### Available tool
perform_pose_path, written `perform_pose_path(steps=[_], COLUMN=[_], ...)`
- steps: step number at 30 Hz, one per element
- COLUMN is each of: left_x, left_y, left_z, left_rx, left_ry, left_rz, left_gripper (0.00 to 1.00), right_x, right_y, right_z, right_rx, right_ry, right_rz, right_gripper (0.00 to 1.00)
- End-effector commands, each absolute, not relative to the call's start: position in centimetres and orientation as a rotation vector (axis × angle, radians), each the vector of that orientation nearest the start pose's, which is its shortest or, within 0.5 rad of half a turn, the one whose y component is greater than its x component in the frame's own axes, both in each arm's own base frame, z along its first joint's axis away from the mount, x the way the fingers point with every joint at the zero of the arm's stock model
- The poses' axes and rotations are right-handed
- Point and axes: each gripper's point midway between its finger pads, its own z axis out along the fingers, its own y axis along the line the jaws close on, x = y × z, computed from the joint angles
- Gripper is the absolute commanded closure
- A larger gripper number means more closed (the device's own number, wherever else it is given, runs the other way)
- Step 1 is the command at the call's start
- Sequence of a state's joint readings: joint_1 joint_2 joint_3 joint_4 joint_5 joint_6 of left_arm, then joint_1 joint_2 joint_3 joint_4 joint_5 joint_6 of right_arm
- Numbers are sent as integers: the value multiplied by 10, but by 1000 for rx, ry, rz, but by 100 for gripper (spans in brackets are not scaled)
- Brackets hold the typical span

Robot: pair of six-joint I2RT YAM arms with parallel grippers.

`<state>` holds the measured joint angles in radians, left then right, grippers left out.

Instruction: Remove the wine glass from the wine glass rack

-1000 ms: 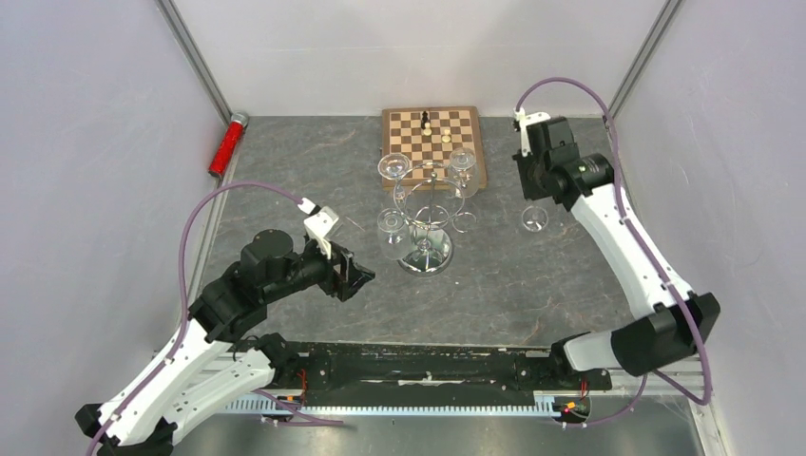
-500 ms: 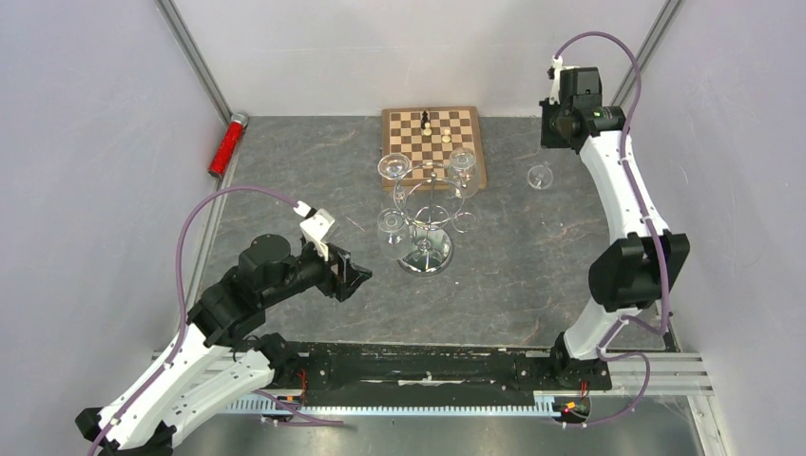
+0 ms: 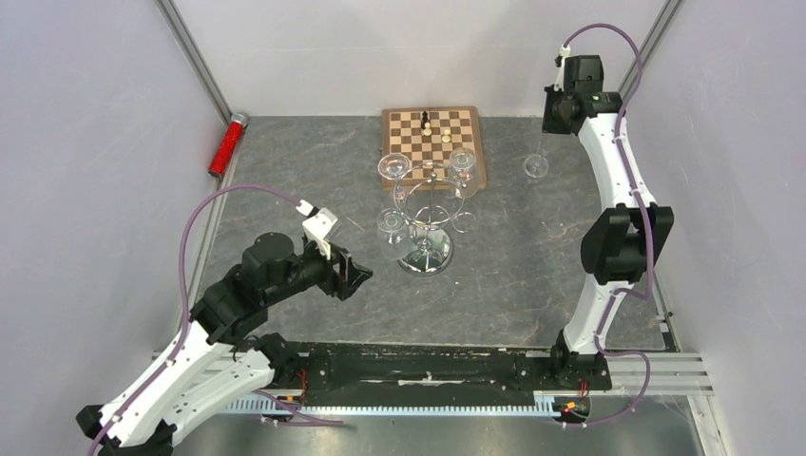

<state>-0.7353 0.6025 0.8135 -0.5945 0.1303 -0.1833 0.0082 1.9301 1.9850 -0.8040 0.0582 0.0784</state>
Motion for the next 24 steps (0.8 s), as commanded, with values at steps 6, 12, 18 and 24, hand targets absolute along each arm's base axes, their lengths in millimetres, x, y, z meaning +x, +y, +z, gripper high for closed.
perform_pose_path(steps=[6, 12, 18, 24], left_x=[168, 169, 170, 171], left_y=[-189, -189, -188, -187], left_z=[245, 243, 242, 242], left_rx=[589, 591, 588, 585], left_ry=[1922, 1934, 1936, 1938], left_rz=[-719, -713, -703, -698], left_gripper=[27, 27, 27, 27], right_x=[526, 529, 533, 538], right_y=[-4, -6, -7, -8], right_z=[244, 239, 228, 219], right_rx=[97, 79, 82, 89], right_ry=[2269, 2279, 2303, 2314], right_rz=[-26, -46, -56, -57], right_gripper=[100, 100, 100, 98])
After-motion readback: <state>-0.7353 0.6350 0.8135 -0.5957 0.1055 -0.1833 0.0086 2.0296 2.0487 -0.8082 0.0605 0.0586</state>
